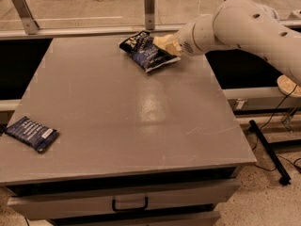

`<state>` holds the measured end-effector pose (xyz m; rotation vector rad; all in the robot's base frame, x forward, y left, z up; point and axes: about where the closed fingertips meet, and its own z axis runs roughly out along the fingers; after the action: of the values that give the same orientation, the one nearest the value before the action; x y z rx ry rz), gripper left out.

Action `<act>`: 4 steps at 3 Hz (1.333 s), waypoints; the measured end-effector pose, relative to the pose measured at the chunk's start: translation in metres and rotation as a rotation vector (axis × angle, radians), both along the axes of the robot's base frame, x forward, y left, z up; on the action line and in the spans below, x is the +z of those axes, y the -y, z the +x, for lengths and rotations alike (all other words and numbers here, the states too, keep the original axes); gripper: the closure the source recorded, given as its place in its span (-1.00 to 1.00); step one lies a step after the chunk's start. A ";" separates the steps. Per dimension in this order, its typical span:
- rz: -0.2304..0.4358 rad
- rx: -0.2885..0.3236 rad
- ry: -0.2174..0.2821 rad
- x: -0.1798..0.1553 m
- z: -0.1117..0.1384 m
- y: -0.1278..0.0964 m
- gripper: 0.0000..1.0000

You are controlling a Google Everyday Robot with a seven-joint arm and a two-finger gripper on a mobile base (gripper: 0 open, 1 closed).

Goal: Move sponge near blue chip bag

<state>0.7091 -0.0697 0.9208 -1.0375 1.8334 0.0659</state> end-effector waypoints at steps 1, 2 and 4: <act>0.000 0.002 -0.001 0.000 0.000 -0.002 -0.76; 0.000 0.005 -0.002 -0.001 0.000 -0.003 -1.00; -0.021 0.020 -0.023 0.012 0.005 -0.002 -1.00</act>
Offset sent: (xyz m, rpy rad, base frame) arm -0.0002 0.0014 -0.0004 -0.0001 0.0008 0.0022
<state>0.7138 -0.0678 0.9332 -1.0741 1.8480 0.0708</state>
